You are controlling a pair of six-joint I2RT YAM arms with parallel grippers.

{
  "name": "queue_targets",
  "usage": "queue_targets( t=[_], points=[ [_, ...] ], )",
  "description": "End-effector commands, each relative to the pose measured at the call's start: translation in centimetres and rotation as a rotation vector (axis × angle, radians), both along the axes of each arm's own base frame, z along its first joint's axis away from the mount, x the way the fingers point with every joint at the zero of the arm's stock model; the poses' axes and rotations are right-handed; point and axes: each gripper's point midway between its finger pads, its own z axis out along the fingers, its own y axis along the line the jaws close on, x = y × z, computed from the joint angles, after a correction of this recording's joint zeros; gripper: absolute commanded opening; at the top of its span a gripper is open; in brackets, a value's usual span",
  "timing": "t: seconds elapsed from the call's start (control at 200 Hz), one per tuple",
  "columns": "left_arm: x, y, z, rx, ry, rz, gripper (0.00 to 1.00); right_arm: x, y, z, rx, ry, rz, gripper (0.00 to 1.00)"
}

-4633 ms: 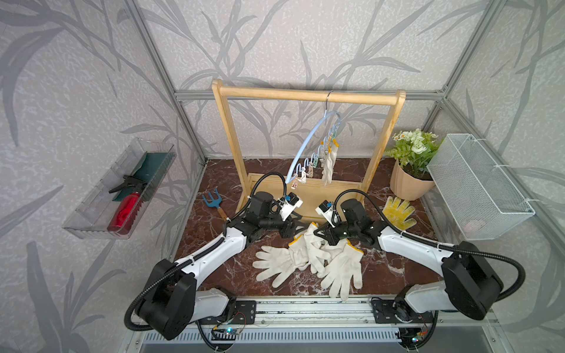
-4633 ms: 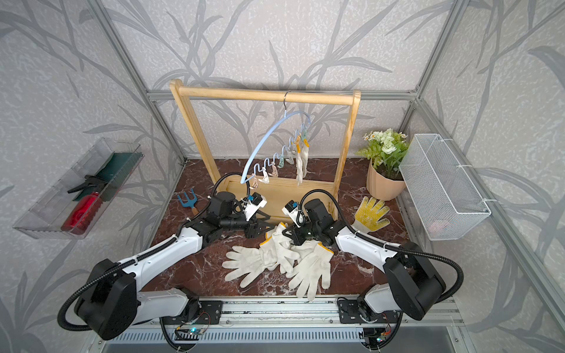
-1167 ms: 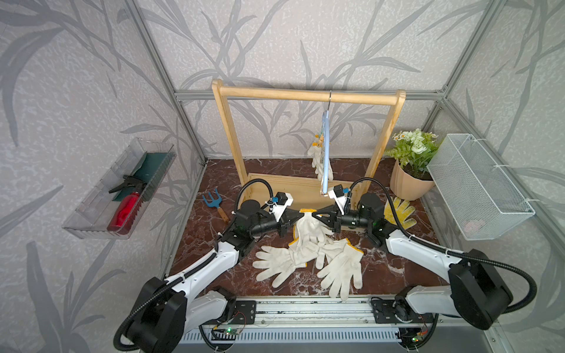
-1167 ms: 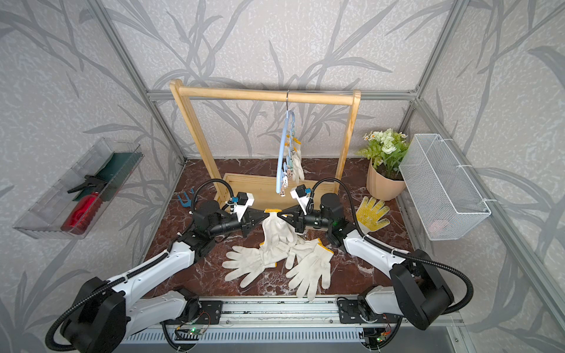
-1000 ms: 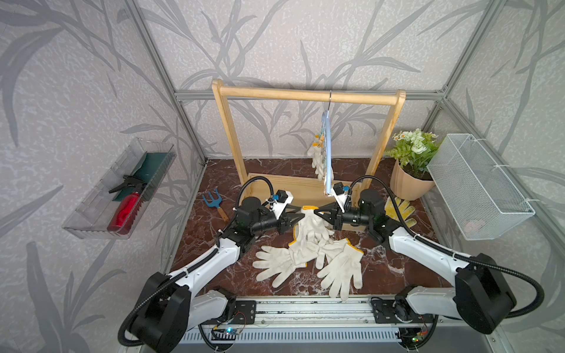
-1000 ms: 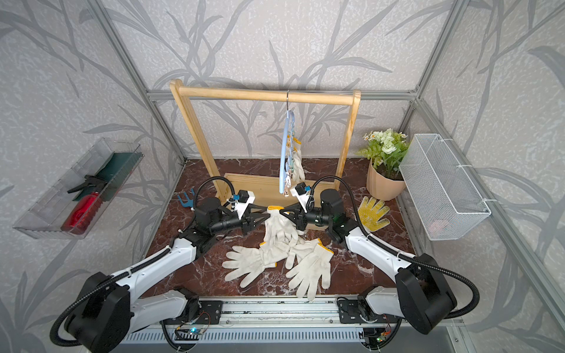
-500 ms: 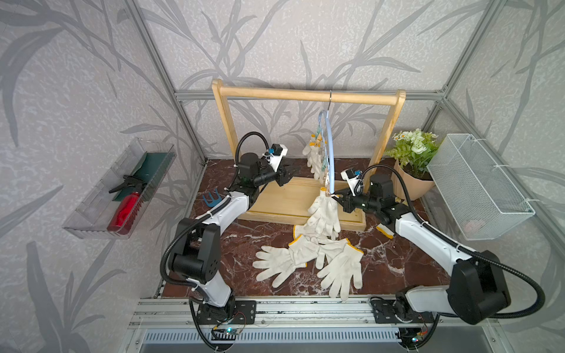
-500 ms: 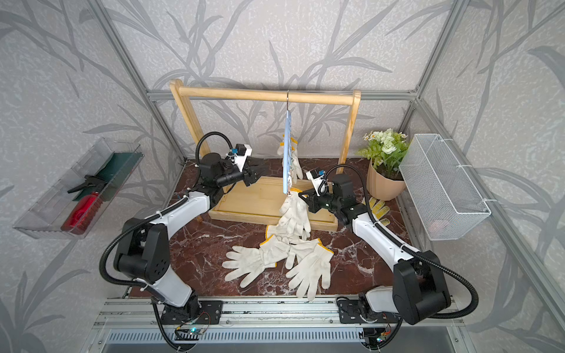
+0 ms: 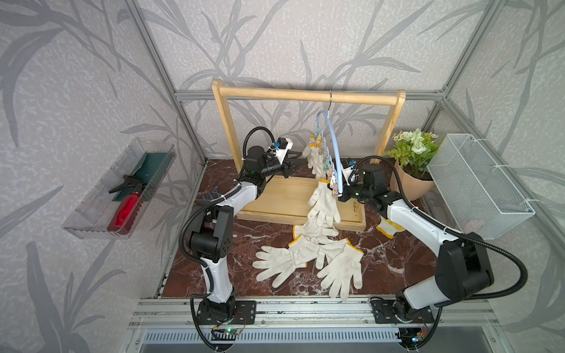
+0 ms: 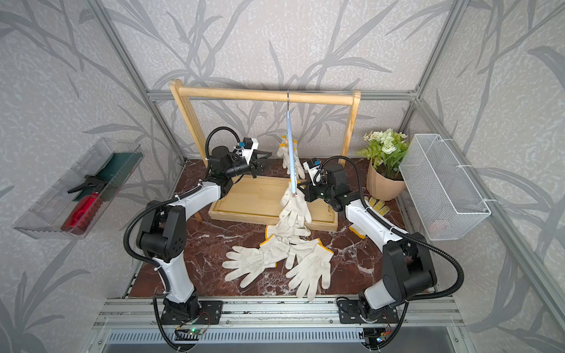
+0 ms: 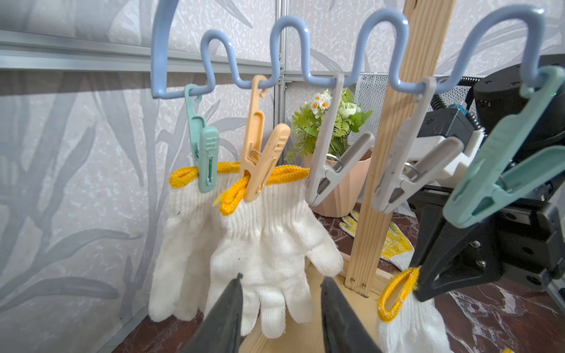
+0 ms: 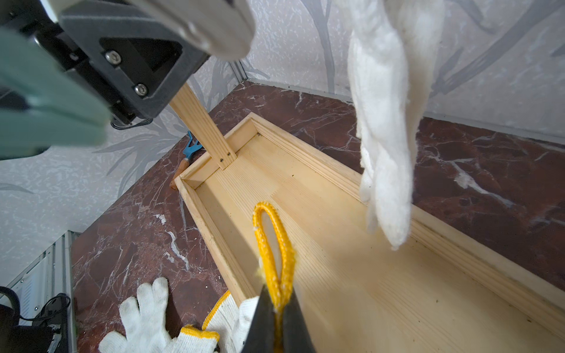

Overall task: Clip the gloves onto a hanger to dry
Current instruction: Open the clamp at the hanger.

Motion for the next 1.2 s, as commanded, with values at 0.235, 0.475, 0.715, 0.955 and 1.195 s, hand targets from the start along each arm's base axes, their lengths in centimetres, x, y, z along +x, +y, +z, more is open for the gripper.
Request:
queue_targets(
  t=[0.235,0.475,0.715,0.955,1.195],
  points=[
    [0.4,-2.3,3.1,-0.048,-0.152,0.085,0.4,0.6,0.1,1.3,-0.009,-0.022,-0.008,0.0],
    [0.9,-3.5,2.7,-0.022,-0.158,0.111,0.35,0.2,0.0,1.2,-0.015,-0.022,-0.008,0.0],
    [1.1,-4.8,2.5,0.012,-0.168,0.11,0.34,-0.2,-0.2,1.3,-0.019,-0.023,-0.009,0.0],
    [1.0,-5.7,2.8,0.007,-0.172,0.103,0.38,-0.5,-0.2,1.3,-0.021,-0.025,-0.007,0.0],
    [0.4,-6.8,2.7,0.022,-0.172,0.075,0.45,-0.7,-0.3,1.3,-0.02,-0.028,-0.007,0.0]
  ],
)
